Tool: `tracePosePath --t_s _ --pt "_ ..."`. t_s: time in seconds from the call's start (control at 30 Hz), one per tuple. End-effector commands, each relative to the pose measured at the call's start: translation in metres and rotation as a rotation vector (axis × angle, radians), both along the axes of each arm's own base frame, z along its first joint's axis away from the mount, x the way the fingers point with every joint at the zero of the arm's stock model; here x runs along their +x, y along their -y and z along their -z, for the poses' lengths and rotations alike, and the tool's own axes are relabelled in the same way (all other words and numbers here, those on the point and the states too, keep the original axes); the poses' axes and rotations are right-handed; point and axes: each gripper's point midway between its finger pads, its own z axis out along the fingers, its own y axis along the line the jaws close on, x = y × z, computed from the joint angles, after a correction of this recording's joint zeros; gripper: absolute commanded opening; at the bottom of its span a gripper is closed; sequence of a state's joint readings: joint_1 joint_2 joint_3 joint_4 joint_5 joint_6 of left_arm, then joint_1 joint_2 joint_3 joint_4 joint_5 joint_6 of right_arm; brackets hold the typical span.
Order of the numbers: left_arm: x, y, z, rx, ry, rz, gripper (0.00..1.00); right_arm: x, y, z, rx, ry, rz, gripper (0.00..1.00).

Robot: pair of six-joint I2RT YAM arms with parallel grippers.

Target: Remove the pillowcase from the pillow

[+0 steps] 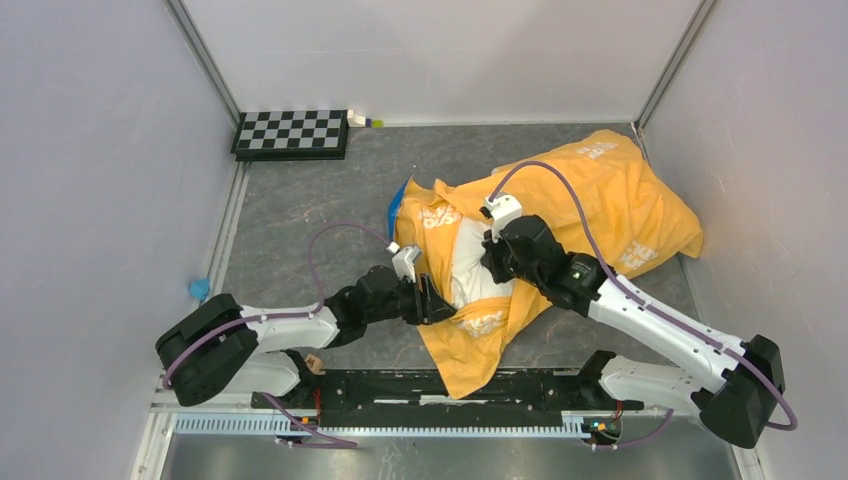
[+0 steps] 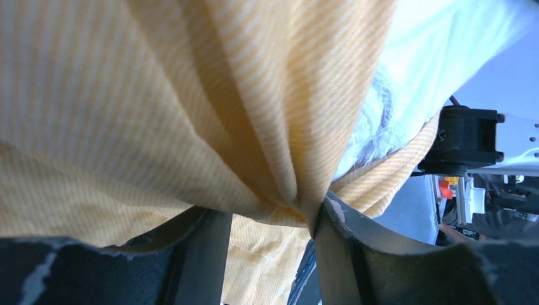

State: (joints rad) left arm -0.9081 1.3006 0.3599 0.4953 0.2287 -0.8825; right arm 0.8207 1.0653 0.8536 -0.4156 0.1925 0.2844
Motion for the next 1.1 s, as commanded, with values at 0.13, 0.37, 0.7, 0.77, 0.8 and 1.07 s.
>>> tracePosePath --t_s 0.13,0.37,0.7,0.77,0.8,1.07 --pt "-0.04 -0.001 0.033 0.107 -0.078 0.106 0.56 0.043 -0.031 -0.1 0.318 0.195 0.055 0.0" --pt "-0.052 0.018 0.037 0.106 -0.084 0.148 0.55 0.059 -0.03 -0.132 0.384 0.245 0.107 0.0" --pt "-0.058 0.023 0.049 0.155 -0.078 0.144 0.61 0.084 0.003 -0.194 0.401 0.384 0.264 0.0" --pt "-0.058 0.023 0.049 0.168 -0.071 0.146 0.62 0.085 0.003 -0.199 0.413 0.387 0.263 0.0" --pt "-0.058 0.023 0.051 0.18 -0.068 0.146 0.62 0.084 0.002 -0.2 0.42 0.386 0.262 0.0" --pt "-0.071 0.036 0.058 0.216 -0.104 0.184 0.61 0.085 0.008 -0.217 0.479 0.417 0.302 0.0"
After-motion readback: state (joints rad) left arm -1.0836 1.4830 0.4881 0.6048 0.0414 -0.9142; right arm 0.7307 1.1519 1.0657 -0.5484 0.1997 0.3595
